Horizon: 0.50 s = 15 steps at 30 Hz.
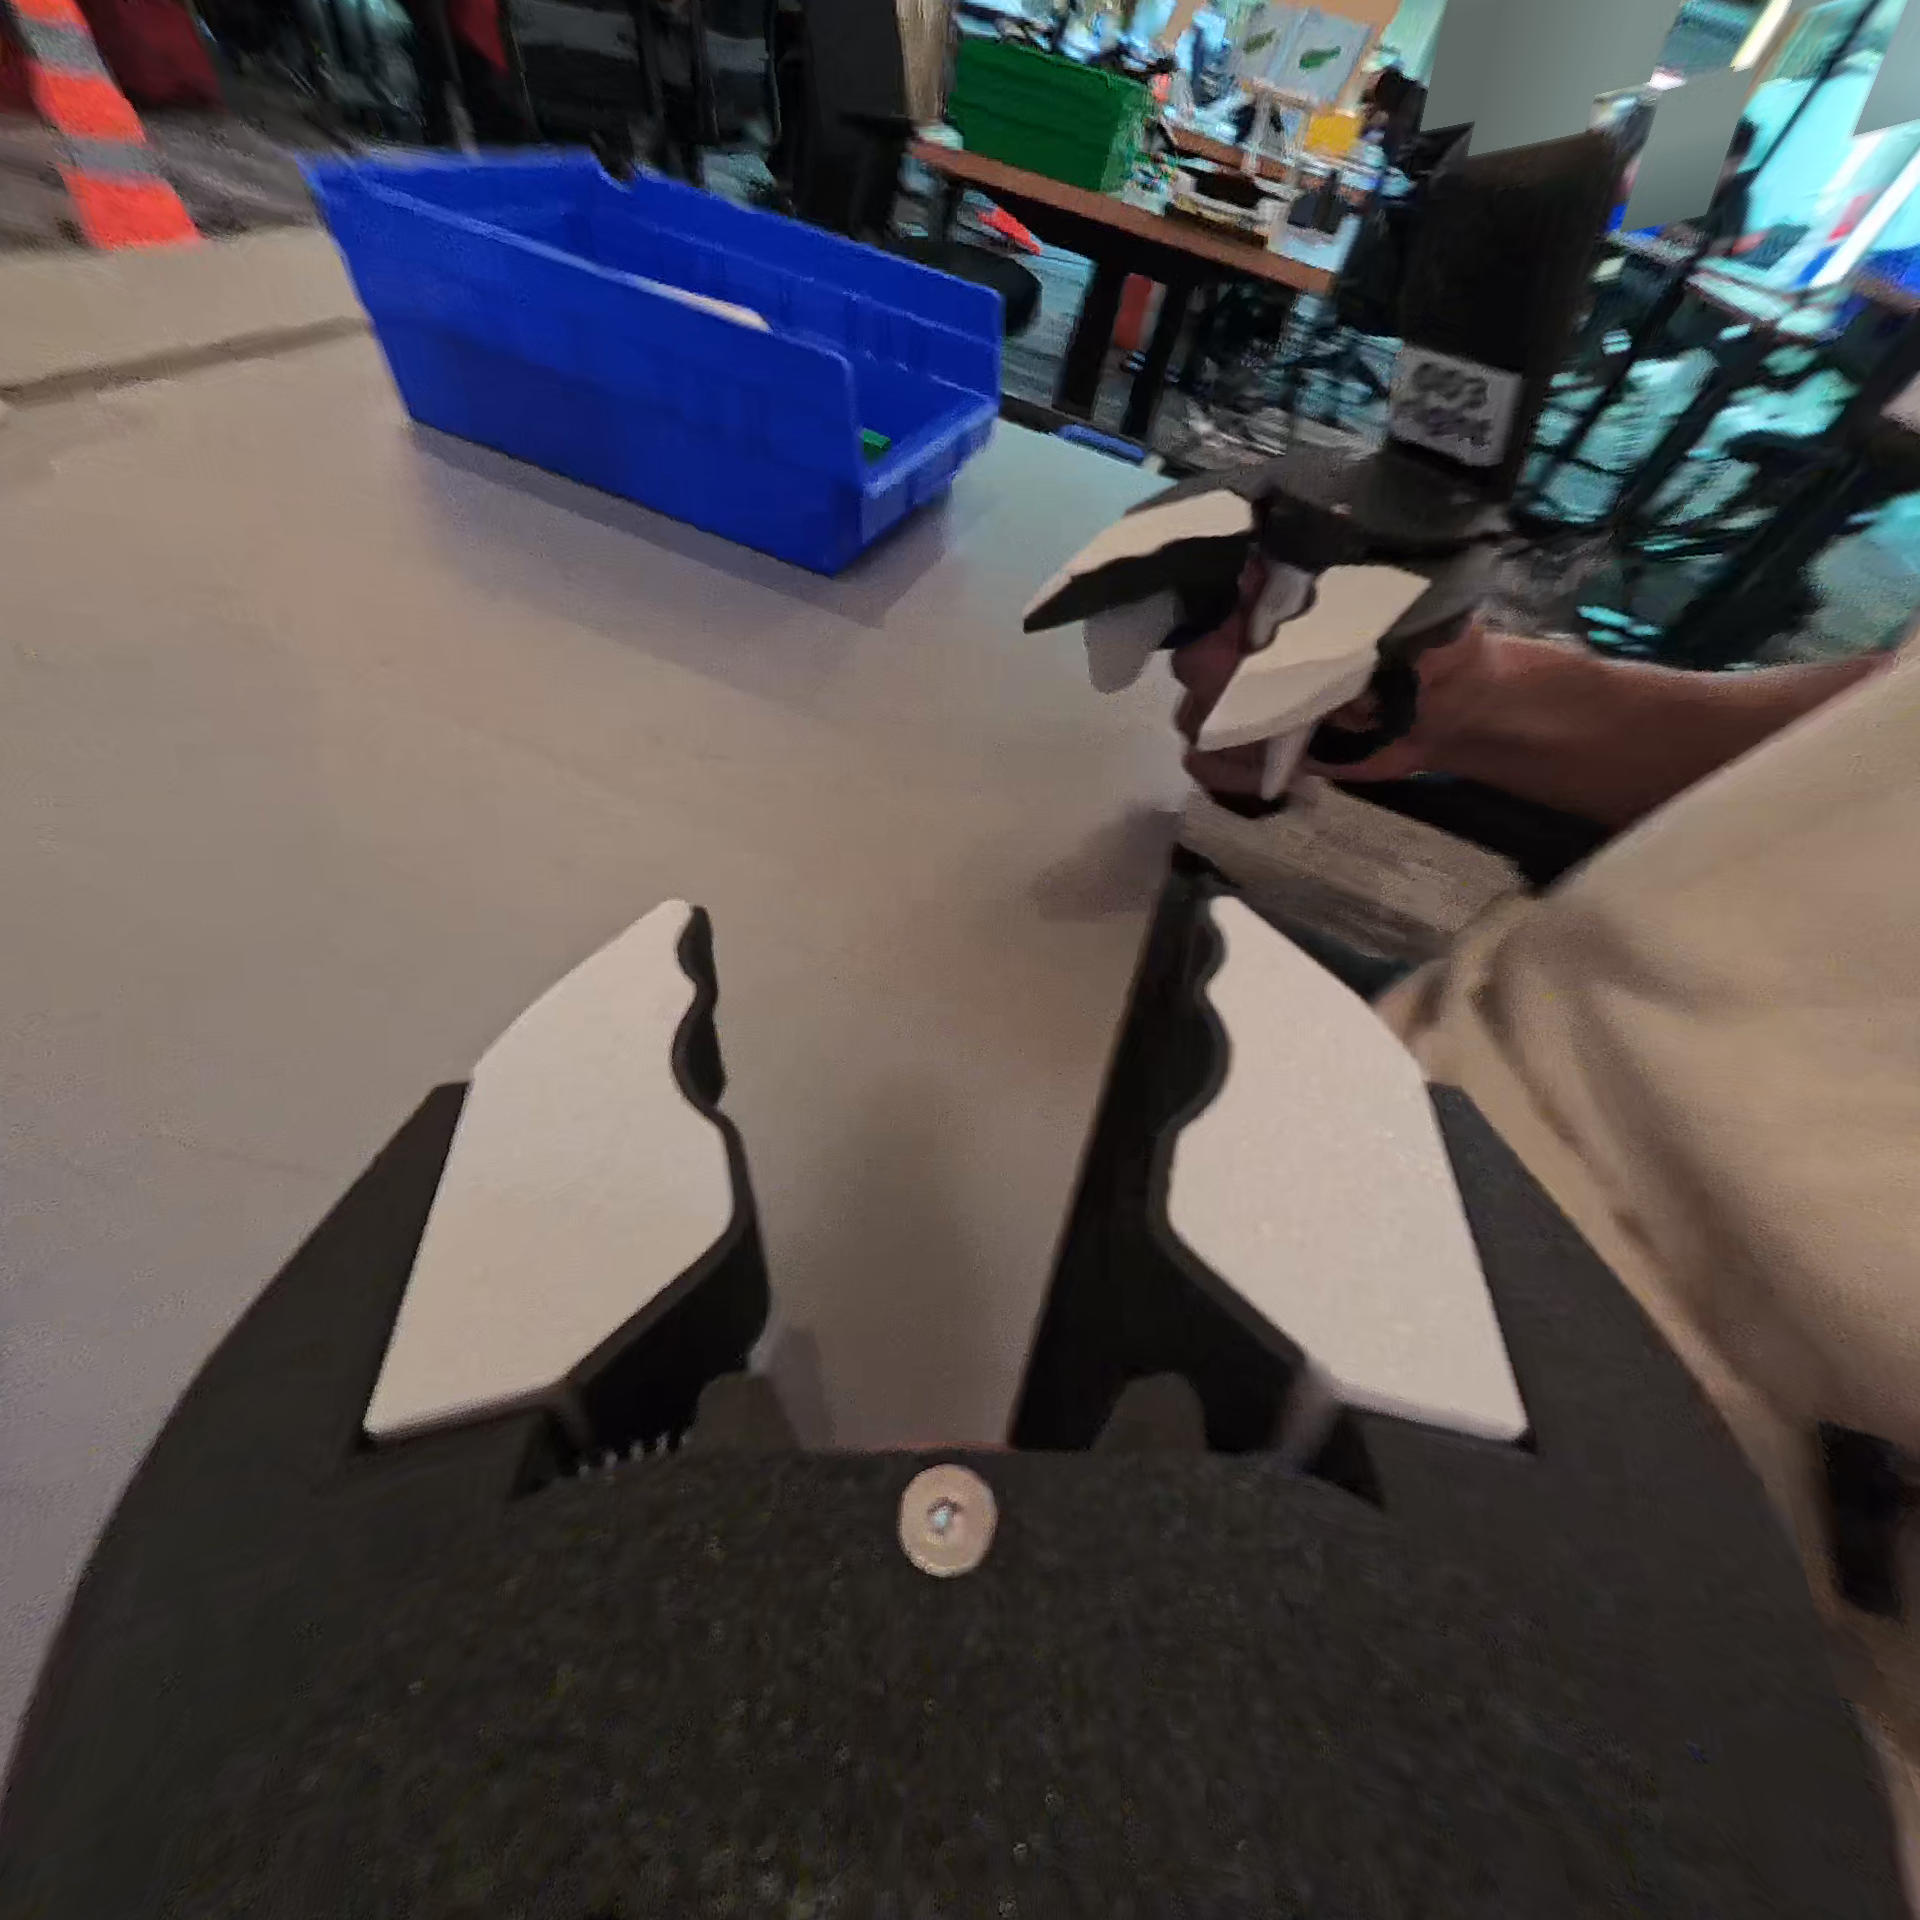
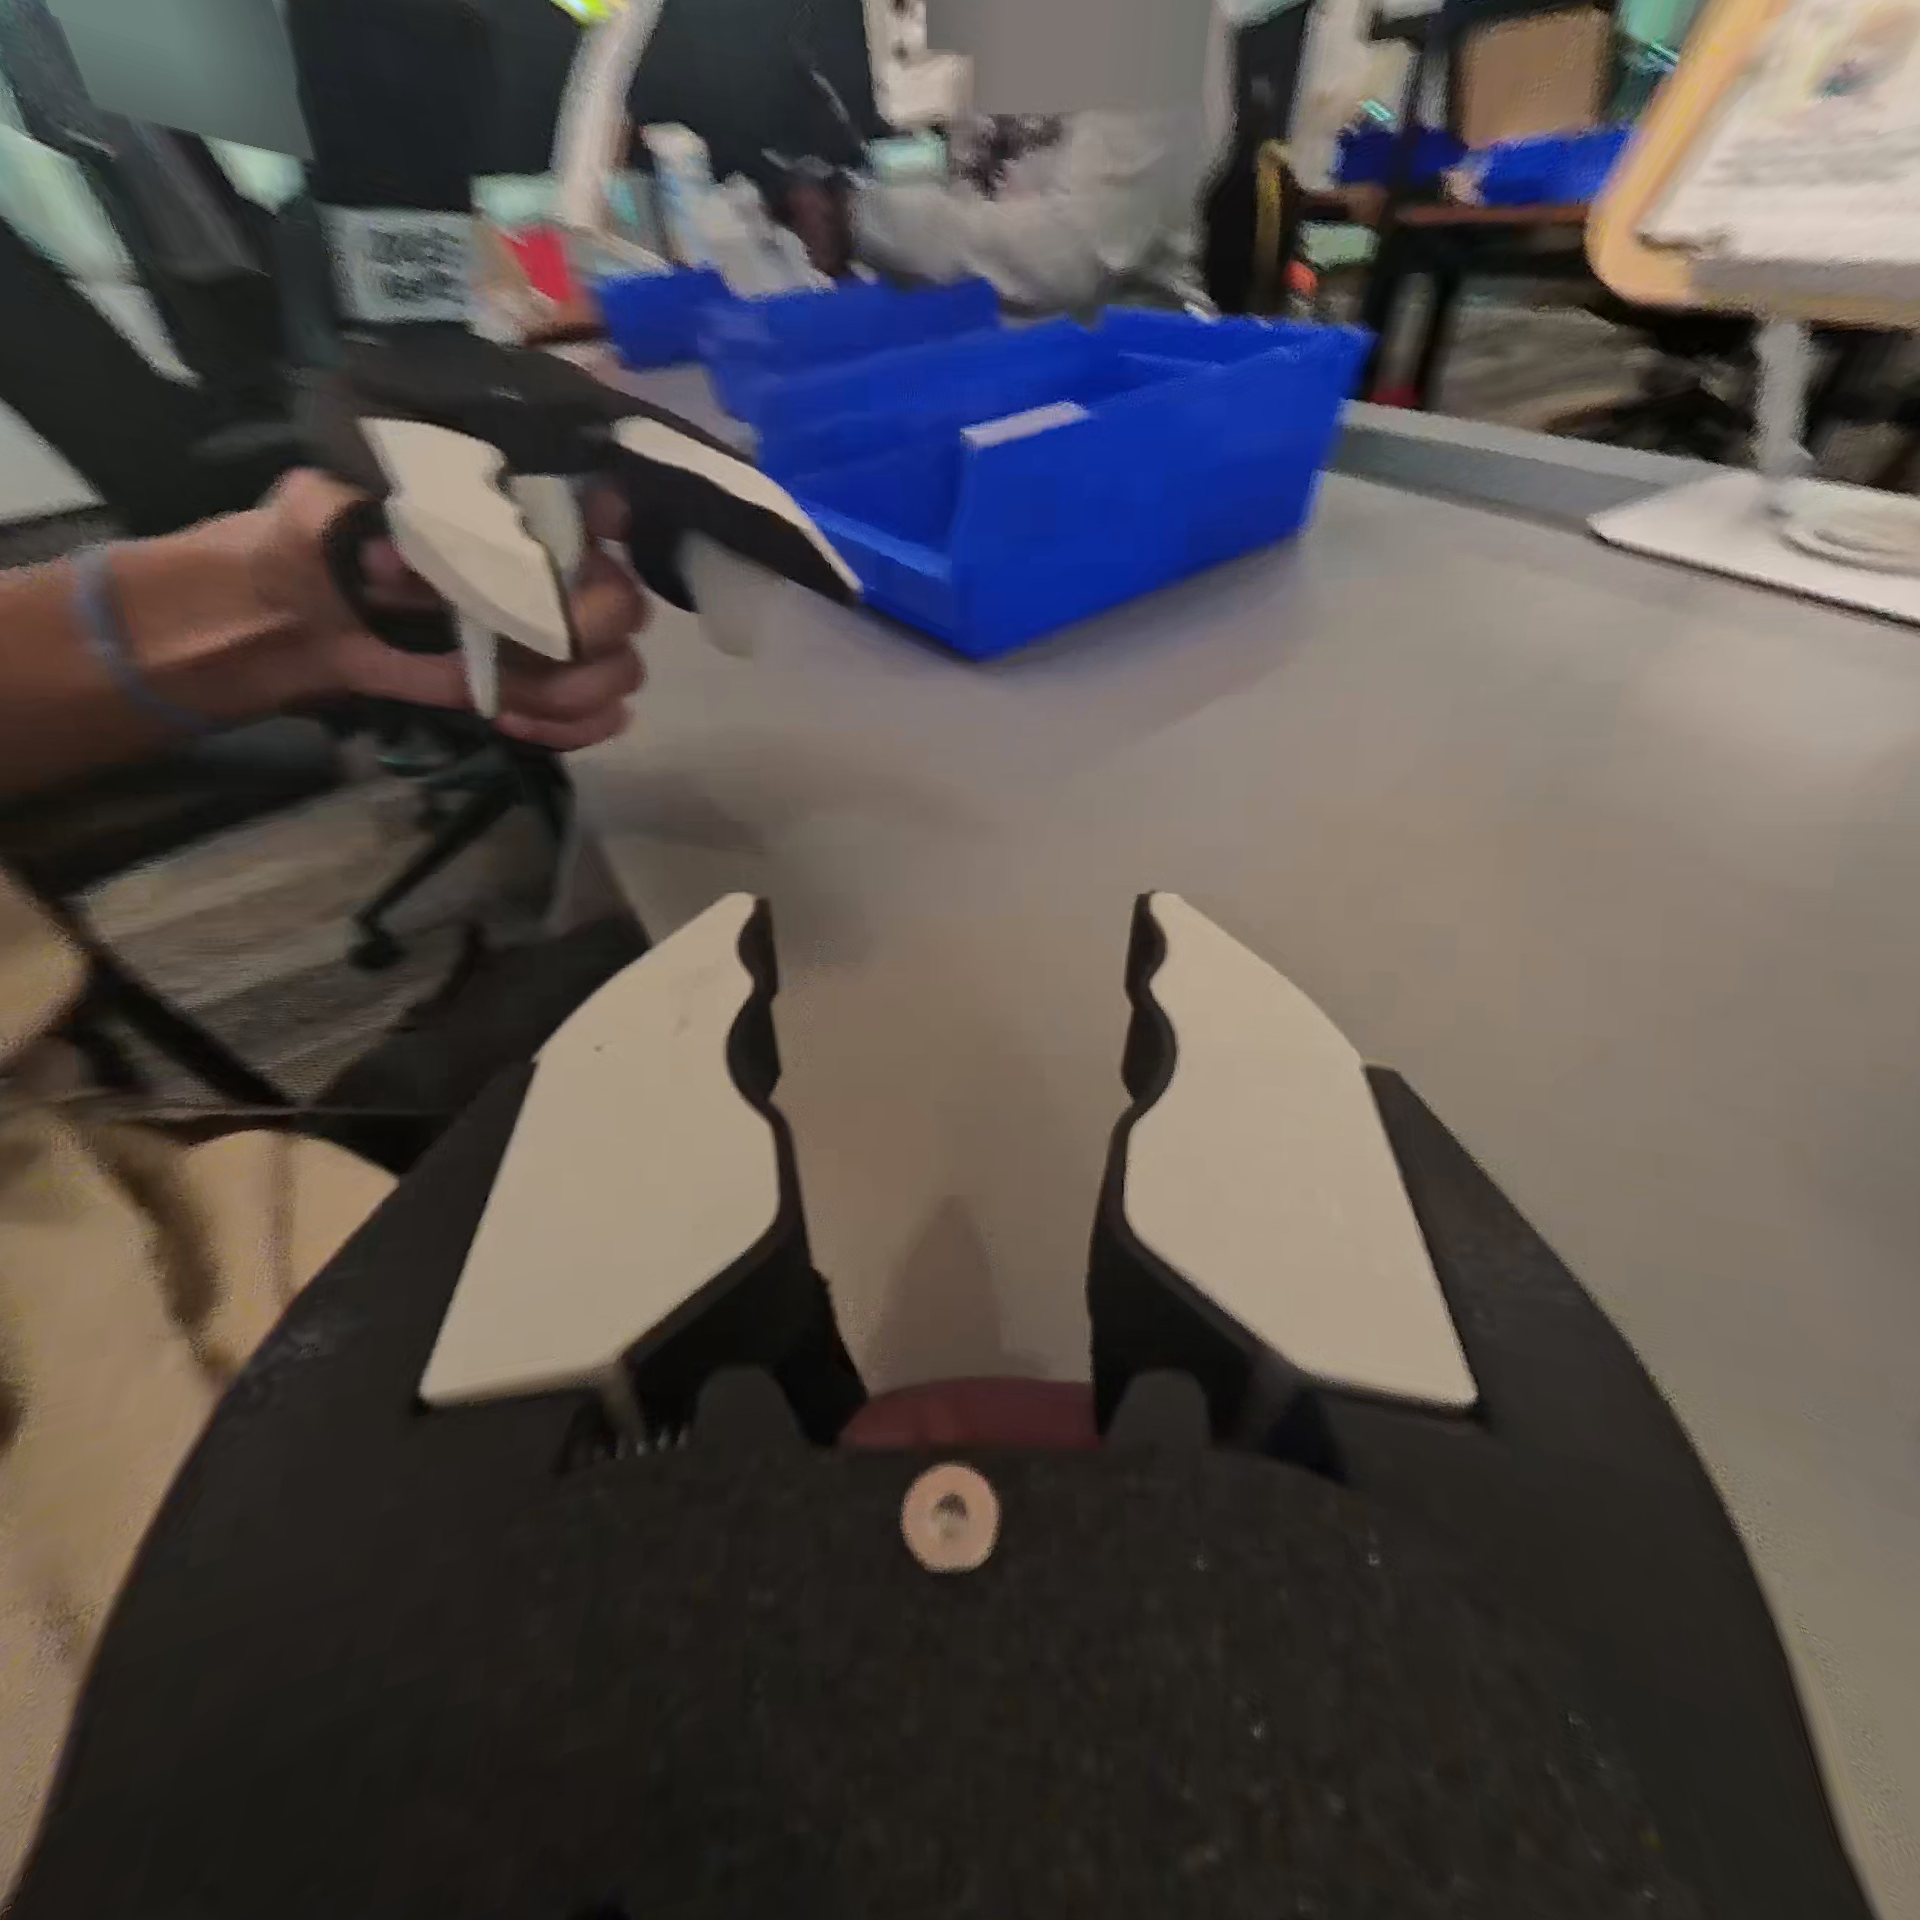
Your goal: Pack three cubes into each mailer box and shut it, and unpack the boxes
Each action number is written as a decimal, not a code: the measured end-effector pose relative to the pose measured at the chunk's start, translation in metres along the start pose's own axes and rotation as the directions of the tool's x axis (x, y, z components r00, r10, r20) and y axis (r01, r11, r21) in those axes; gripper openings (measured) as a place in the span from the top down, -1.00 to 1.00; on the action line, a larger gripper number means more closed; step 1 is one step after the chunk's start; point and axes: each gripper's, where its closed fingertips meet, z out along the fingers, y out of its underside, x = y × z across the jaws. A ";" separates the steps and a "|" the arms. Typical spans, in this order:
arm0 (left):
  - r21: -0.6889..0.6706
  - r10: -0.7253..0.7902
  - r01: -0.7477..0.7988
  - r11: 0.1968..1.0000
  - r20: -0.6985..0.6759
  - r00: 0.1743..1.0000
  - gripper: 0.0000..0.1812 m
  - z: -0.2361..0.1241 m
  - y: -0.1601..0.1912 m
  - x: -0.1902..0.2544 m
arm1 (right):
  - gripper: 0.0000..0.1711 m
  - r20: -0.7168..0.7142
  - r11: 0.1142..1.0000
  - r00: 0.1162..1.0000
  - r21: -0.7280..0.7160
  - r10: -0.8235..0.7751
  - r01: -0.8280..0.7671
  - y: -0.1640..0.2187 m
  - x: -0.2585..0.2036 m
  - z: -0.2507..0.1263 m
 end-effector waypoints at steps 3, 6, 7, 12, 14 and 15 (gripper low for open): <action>-0.178 0.067 -0.058 0.982 0.047 0.997 -0.17 -0.036 -0.011 -0.030 | 0.29 0.071 0.994 0.995 0.088 0.066 -0.072 -0.013 0.000 -0.005; -0.412 0.359 -0.233 0.881 0.260 0.897 -0.17 -0.091 -0.044 -0.122 | 0.29 0.112 0.985 0.983 0.075 0.147 -0.156 -0.009 0.005 -0.011; -0.465 0.409 -0.249 0.850 0.282 0.868 -0.16 -0.105 -0.056 -0.152 | 0.31 0.119 0.984 0.981 0.079 0.153 -0.163 -0.010 0.006 -0.012; -0.800 0.453 -0.108 0.590 0.217 0.864 -0.24 -0.143 -0.028 -0.289 | 0.42 0.208 0.963 0.955 0.122 0.212 -0.240 -0.021 0.002 -0.017; -0.852 0.440 -0.056 0.520 0.212 0.873 -0.34 -0.146 -0.013 -0.328 | 0.40 0.222 0.958 0.947 0.116 0.233 -0.263 -0.020 0.002 -0.017; -0.865 0.424 -0.033 0.500 0.212 0.881 -0.42 -0.146 -0.008 -0.343 | 0.40 0.220 0.957 0.946 0.113 0.237 -0.266 -0.019 0.003 -0.017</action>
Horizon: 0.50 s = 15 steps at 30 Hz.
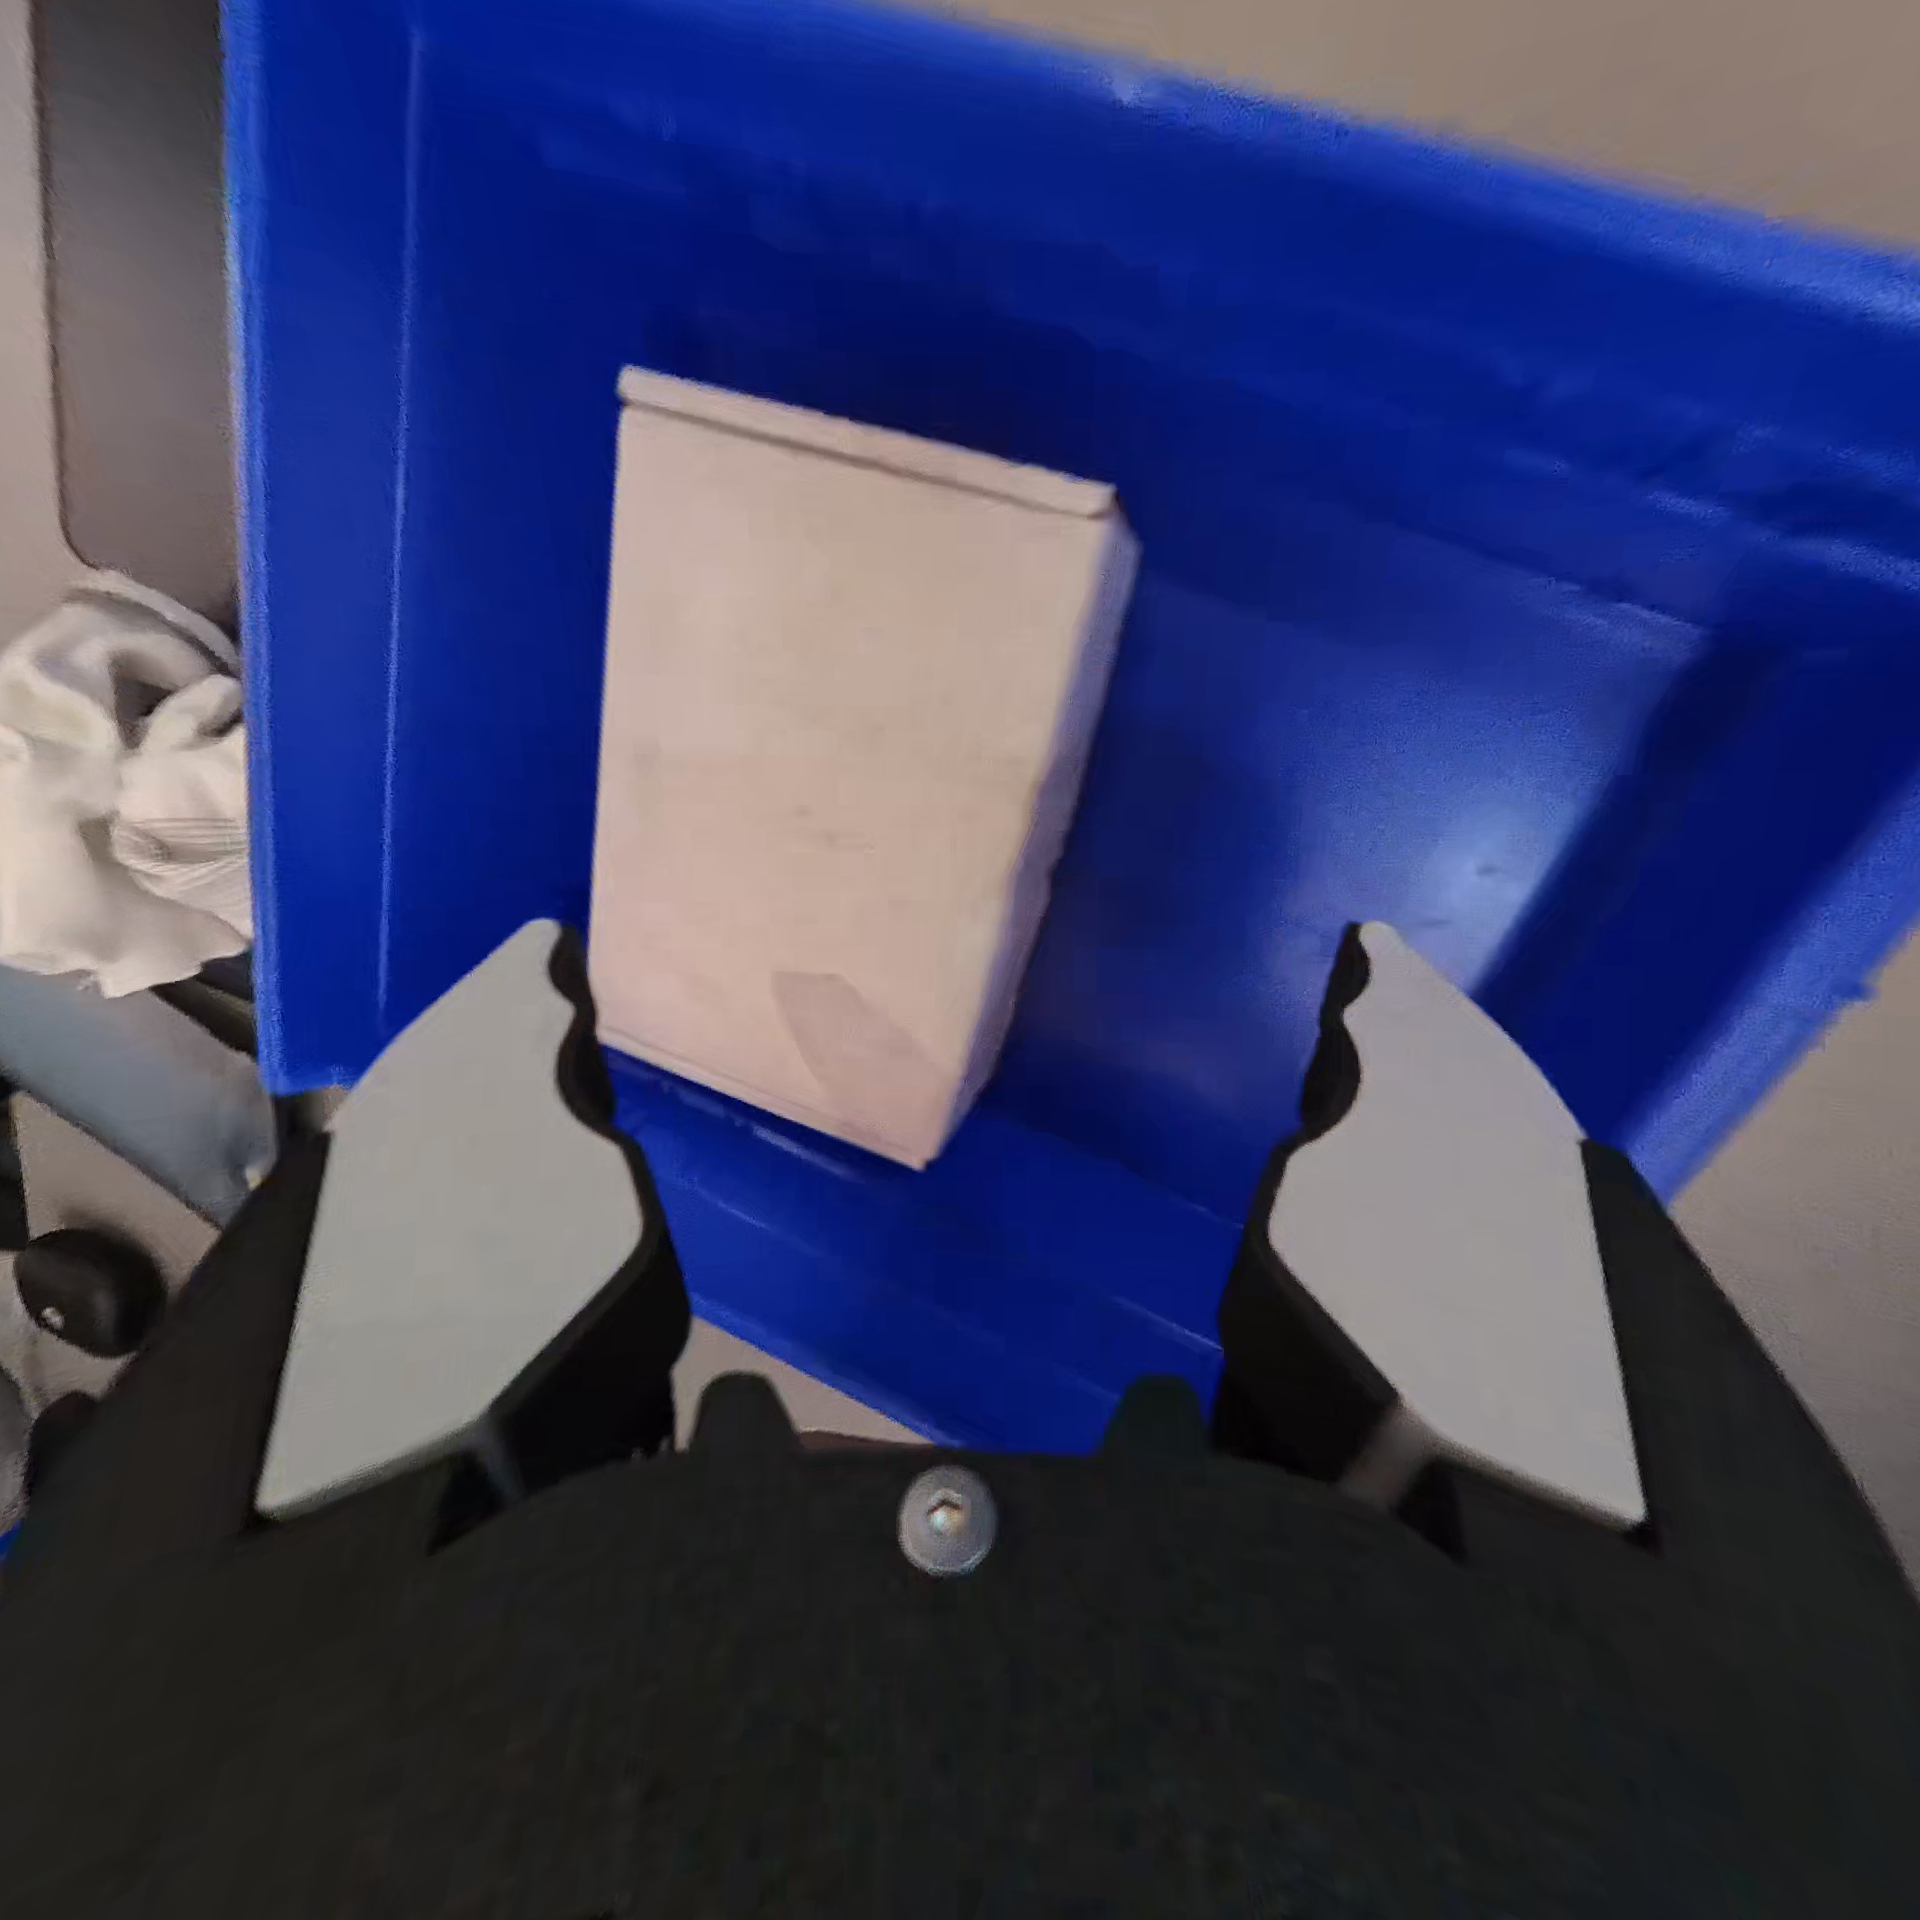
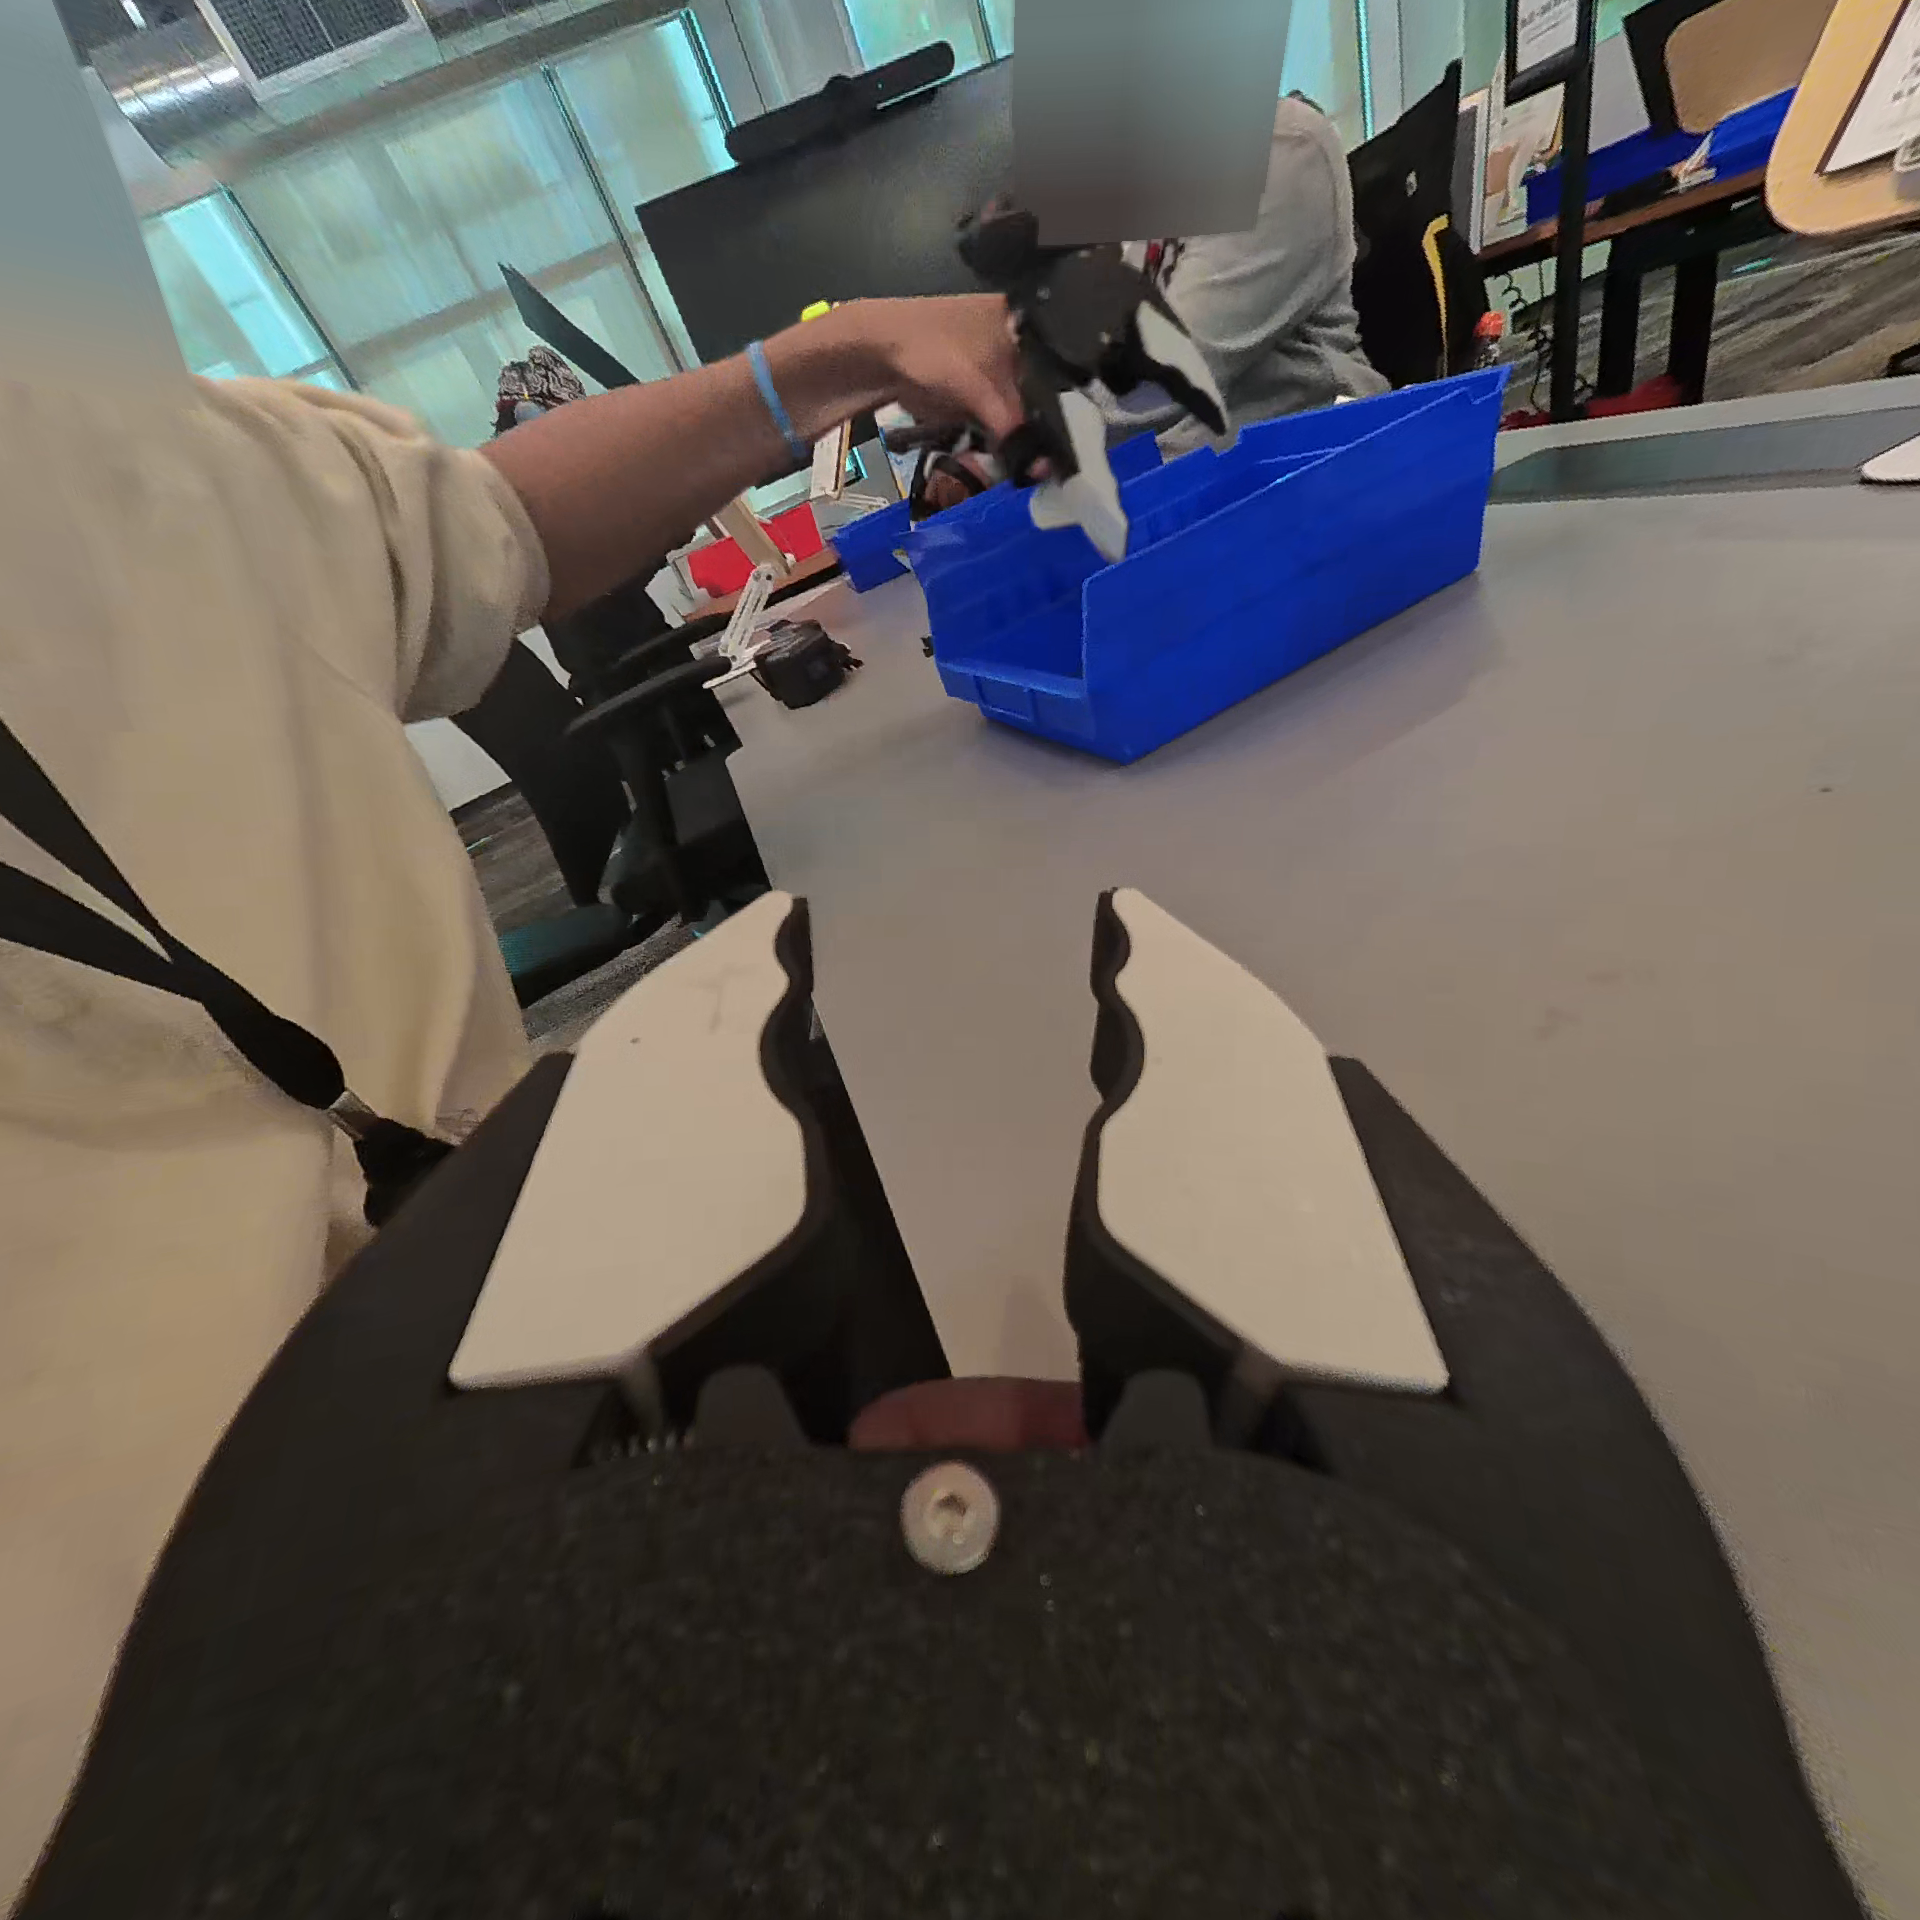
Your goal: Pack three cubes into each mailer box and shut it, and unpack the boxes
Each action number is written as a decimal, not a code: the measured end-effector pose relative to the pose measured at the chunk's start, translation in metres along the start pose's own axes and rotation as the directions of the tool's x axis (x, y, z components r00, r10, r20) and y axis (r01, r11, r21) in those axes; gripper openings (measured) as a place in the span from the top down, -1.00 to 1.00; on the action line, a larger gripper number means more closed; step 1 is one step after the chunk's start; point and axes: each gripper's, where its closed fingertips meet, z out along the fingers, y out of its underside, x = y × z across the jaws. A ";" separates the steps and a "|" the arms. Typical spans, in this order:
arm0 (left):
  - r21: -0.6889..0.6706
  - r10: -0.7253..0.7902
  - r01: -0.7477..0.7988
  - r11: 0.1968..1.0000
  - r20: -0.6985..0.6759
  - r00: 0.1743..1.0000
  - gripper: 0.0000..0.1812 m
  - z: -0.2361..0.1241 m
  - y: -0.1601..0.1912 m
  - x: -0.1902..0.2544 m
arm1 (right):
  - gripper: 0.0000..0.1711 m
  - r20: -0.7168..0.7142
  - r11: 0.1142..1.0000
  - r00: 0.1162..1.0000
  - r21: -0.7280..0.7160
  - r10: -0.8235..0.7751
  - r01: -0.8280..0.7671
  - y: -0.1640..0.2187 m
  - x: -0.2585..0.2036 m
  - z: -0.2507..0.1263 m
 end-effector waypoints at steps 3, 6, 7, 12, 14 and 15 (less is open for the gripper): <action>-0.056 0.020 -0.023 0.998 -0.042 0.999 -0.45 0.028 0.002 -0.021 | 0.40 -0.015 1.000 1.000 -0.010 -0.009 0.008 0.002 0.004 0.000; -0.159 0.023 -0.034 0.987 -0.073 0.997 -0.46 0.057 0.013 -0.034 | 0.40 -0.020 1.000 1.000 -0.012 0.008 -0.008 0.003 0.008 0.002; -0.185 0.014 -0.033 0.982 -0.108 0.994 -0.45 0.067 0.017 -0.032 | 0.40 -0.015 1.000 1.000 -0.013 0.016 -0.016 0.003 0.008 0.003; -0.289 0.027 -0.078 0.954 -0.177 0.984 -0.55 0.077 0.029 -0.024 | 0.40 0.006 0.999 0.999 -0.037 0.035 -0.035 0.007 0.008 0.008; -0.294 0.021 -0.075 0.953 -0.181 0.983 -0.54 0.075 0.031 -0.022 | 0.40 0.016 0.998 0.999 -0.043 0.037 -0.037 0.008 0.006 0.009; -0.290 0.023 -0.078 0.954 -0.191 0.981 -0.54 0.072 0.030 -0.018 | 0.40 0.022 0.998 0.999 -0.041 0.041 -0.040 0.008 0.005 0.010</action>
